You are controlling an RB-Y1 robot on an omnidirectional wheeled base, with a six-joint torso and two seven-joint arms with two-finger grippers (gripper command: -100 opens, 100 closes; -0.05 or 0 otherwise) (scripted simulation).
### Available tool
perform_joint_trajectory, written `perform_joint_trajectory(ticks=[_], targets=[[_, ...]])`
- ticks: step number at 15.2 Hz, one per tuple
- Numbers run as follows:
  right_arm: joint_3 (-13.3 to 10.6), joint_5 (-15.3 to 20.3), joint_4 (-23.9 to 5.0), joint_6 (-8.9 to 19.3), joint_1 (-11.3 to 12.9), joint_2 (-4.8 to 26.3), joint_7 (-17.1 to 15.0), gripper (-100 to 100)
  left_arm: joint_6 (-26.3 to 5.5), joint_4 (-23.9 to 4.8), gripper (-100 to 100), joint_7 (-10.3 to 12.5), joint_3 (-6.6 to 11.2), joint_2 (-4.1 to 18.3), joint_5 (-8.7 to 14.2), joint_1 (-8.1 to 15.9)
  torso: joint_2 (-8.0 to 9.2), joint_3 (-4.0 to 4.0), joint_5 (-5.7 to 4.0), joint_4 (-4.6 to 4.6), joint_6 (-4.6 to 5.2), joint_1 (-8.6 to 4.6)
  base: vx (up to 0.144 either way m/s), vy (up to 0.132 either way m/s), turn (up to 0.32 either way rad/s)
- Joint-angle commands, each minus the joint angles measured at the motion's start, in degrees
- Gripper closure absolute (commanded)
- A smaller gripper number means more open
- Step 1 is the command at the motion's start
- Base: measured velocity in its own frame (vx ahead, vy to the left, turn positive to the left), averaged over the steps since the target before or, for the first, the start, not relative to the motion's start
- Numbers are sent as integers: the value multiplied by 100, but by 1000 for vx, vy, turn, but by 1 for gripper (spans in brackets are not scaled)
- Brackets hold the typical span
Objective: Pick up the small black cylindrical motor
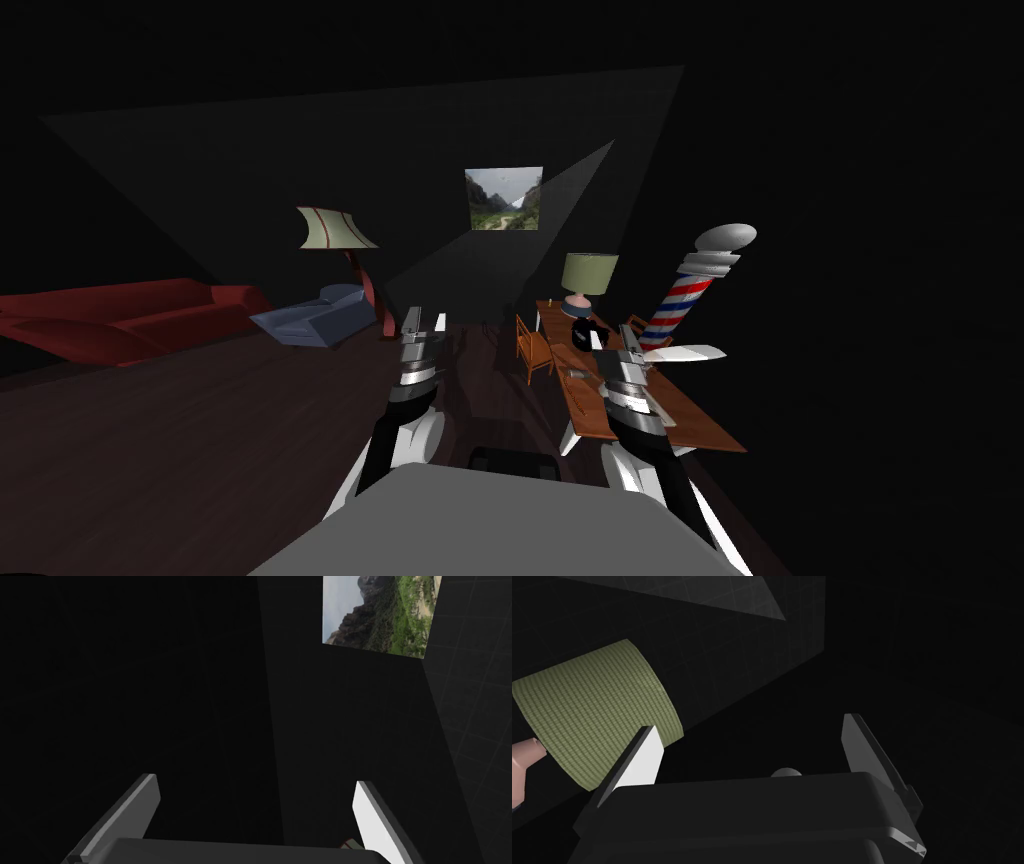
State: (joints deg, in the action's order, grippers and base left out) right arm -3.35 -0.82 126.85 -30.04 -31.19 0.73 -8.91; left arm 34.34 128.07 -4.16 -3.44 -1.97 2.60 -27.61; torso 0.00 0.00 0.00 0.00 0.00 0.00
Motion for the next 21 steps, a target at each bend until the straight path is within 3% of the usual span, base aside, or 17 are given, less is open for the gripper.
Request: perform_joint_trajectory(ticks=[1,4,10,12,14,17,19,20,21], targets=[[-9,69,-76,11,21,186,61,-100,0,0,0,0,0,0,0,0,0,0,0,0,0,0,7,0,7],[-31,233,-255,36,72,452,206,-100,0,0,0,0,0,0,0,0,-10,-6,-1,-2,0,-3,29,-1,18],[-136,965,-1017,155,306,1082,873,-100,0,0,0,0,0,0,0,-1,-24,-14,-1,-6,-1,-3,51,-6,30],[-165,1199,-1233,187,369,1199,1056,-100,0,0,0,0,0,0,0,-1,-29,-17,-1,-7,-1,-5,61,-8,37],[-165,1199,-1315,187,369,1199,1056,-100,0,0,0,0,0,0,0,-1,-28,-16,-2,-7,-1,-6,45,-6,15],[-229,1627,-1699,258,505,1424,1448,-100,0,0,0,0,0,0,0,0,-19,-11,-1,-5,-1,-4,40,-5,25],[-229,1647,-1807,258,505,1424,1448,-100,0,0,0,0,0,0,0,-1,-24,-14,-1,-5,-1,-5,45,-6,22],[-264,1884,-1981,296,579,1532,1660,-100,0,0,0,0,0,0,0,-1,-20,-12,-1,-5,0,-3,39,-2,30],[-264,1890,-2050,296,579,1532,1660,-100,0,0,0,0,0,0,0,0,-19,-11,-1,-5,0,-2,42,-4,27]])
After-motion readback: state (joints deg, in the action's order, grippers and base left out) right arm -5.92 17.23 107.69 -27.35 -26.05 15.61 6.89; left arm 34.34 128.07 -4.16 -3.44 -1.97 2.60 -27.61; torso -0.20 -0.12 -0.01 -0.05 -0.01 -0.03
